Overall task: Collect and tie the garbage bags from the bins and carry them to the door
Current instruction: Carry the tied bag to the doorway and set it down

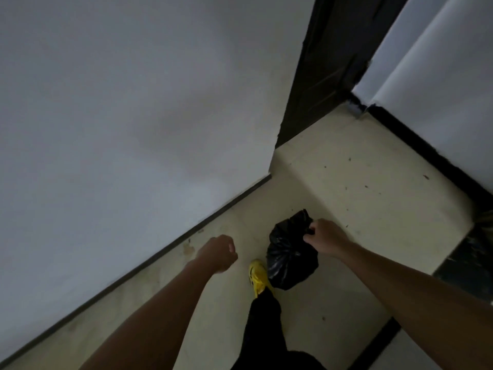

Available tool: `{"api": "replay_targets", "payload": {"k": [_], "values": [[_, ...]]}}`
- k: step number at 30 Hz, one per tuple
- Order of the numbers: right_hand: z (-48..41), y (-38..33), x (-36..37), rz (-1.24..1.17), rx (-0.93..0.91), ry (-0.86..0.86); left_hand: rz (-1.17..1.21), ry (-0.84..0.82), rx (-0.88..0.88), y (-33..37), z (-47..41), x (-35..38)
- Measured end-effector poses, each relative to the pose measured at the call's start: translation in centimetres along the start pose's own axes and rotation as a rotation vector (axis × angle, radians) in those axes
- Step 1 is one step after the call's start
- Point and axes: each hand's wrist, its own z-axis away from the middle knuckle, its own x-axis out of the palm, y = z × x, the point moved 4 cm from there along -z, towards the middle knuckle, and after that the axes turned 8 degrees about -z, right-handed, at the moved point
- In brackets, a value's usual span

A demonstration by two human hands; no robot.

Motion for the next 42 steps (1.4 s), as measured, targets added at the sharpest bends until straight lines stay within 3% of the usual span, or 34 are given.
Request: {"api": "replay_targets", "payload": {"k": [13,24,32,42], "values": [[-22.1,-0.6,0.9,-0.035,0.022,-0.026,0.136,0.017,-0.114,0.1,-18.1,1.1],[-38.7,5.4,11.7,0.047,-0.015,-0.144,0.25,0.042,-0.288,-2.0,-30.2,13.3],[-35.9,3.7,8.5,0.217,-0.146,-0.134,0.366,0.033,-0.382,-0.8,-26.3,14.2],[-20.0,-8.1,2.3,0.341,-0.375,-0.399,0.5,0.133,-0.54,1.2,-9.7,7.6]]}}
